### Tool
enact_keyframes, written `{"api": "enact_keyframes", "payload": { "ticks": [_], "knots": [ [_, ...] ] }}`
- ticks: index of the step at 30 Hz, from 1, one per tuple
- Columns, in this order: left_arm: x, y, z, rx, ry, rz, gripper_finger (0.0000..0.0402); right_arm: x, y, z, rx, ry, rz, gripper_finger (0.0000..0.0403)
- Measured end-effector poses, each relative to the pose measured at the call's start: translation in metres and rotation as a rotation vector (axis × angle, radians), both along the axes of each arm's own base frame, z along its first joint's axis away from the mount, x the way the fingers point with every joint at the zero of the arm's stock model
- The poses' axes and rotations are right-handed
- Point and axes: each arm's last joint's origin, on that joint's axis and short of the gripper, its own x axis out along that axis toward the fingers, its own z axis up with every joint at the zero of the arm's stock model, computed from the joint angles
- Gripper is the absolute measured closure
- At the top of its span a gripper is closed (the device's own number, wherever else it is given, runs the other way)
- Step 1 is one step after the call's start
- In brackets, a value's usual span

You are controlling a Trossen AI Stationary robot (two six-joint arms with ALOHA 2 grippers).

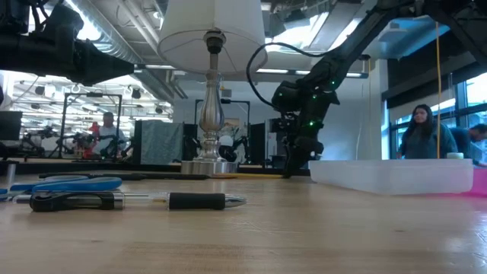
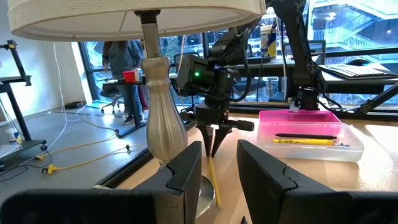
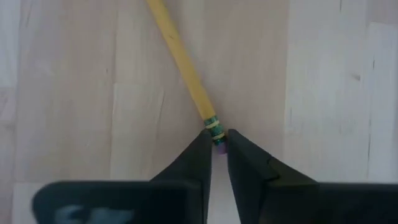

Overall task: Pick & place school supplies into a supply box
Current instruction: Put the yellow pencil into the supply box

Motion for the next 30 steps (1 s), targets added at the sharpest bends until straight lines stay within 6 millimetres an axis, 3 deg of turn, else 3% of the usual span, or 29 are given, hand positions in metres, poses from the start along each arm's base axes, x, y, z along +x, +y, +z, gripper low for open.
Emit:
{"api": "enact_keyframes", "payload": {
  "ticks": [9,19,30],
  "knots": [
    [0.0,0.0,0.0,0.0,0.0,0.0,0.0304,0.002,0.013,0.001,-0.064,0.114,0.007,0.0353],
    [0.0,0.0,0.0,0.0,0.0,0.0,0.0304,0.005,0.04,0.004,-0.149,0.28,0.055,0.0353],
    [0.0,0.0,0.0,-0.001,0.0,0.011,0.0304,-0.007,0.058,0.01,-0.07,0.407,0.107,0.0353]
  ]
}}
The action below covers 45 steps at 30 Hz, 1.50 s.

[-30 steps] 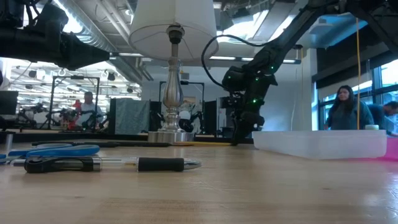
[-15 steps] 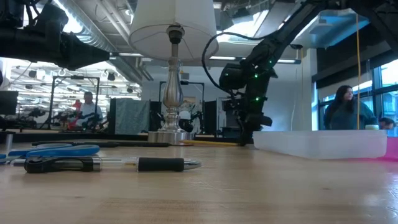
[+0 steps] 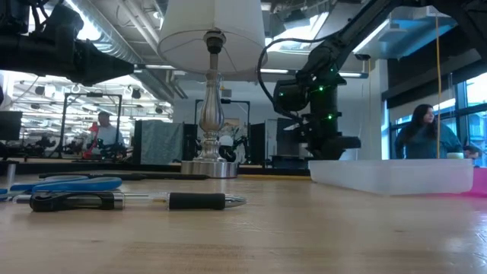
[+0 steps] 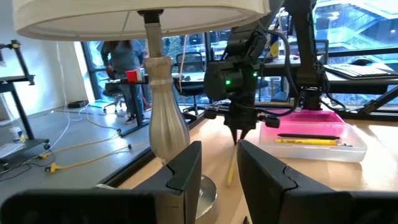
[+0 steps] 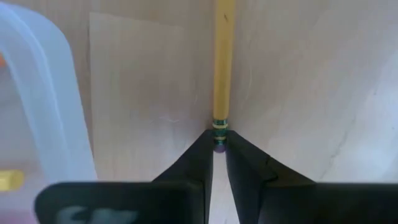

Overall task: Pick & place school supplies into a supply box
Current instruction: Put the yellow pencil into the supply box

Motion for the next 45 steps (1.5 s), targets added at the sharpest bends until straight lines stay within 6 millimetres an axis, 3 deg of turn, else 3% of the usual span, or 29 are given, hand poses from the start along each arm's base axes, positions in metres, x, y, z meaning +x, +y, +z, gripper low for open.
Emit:
{"api": "enact_keyframes", "payload": {
  "ticks": [21,34,45],
  "knots": [
    [0.0,0.0,0.0,-0.001,0.0,0.012,0.0304,0.002,-0.001,-0.001,-0.017,-0.028,-0.003,0.0352],
    [0.0,0.0,0.0,-0.001,0.0,0.011,0.0304,-0.001,-0.006,0.0,0.012,-0.037,-0.023,0.0308],
    [0.0,0.0,0.0,-0.001,0.0,0.01,0.0304,-0.006,-0.015,0.0,0.048,-0.049,-0.055,0.0303]
  ]
}}
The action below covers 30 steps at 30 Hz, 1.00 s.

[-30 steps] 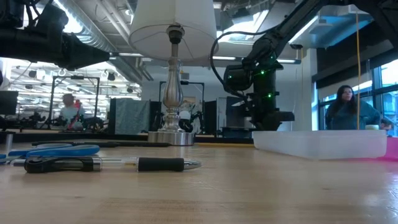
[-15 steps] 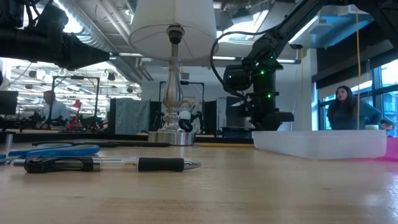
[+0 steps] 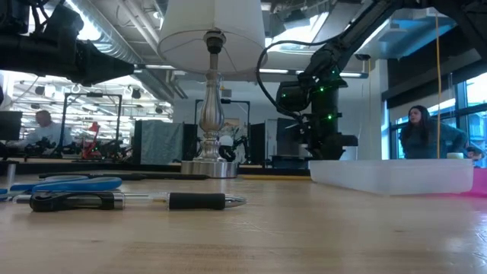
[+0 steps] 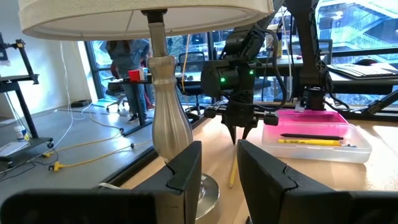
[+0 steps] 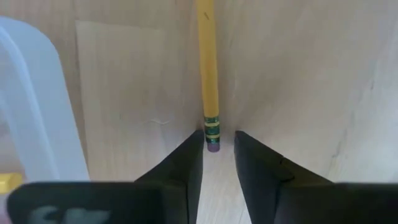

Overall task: Pick & place school supplies into a supply box
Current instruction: Put the yellow pencil into the supply box

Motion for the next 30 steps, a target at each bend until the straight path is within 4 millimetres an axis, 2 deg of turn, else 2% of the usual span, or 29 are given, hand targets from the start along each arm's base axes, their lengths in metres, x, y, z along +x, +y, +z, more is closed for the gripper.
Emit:
{"api": "enact_keyframes", "payload": {
  "ticks": [30],
  "knots": [
    [0.0,0.0,0.0,0.0,0.0,0.0,0.0304,-0.0014,-0.0007,0.0005,-0.046,0.039,-0.001,0.0305]
  ]
}}
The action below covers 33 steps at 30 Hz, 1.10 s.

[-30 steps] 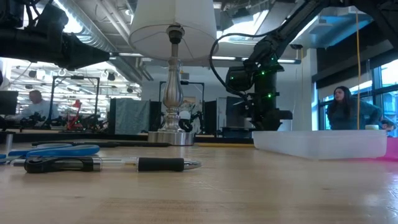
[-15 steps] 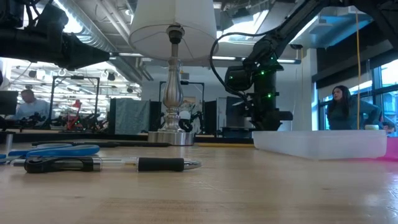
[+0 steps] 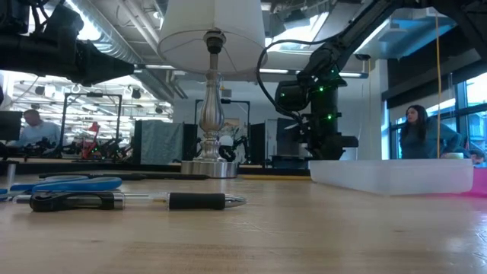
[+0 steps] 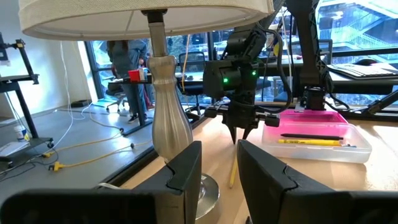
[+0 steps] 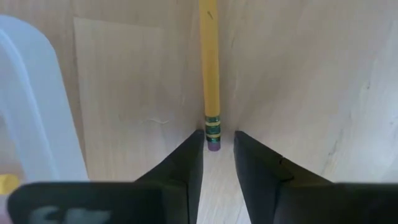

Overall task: Pick & place school supplies into a supply box
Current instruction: Put the yellow pencil into the supply box

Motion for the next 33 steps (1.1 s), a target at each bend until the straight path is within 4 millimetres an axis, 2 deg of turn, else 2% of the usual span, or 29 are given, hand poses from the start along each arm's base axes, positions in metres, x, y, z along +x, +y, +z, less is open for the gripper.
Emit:
{"api": "enact_keyframes", "payload": {
  "ticks": [15,33],
  "knots": [
    [0.0,0.0,0.0,0.0,0.0,0.0,0.0304,-0.0031,0.0008,-0.0001,0.005,0.036,-0.001,0.0305],
    [0.0,0.0,0.0,0.0,0.0,0.0,0.0304,0.0007,0.0005,-0.001,0.054,-0.042,0.0,0.0305]
  ]
}}
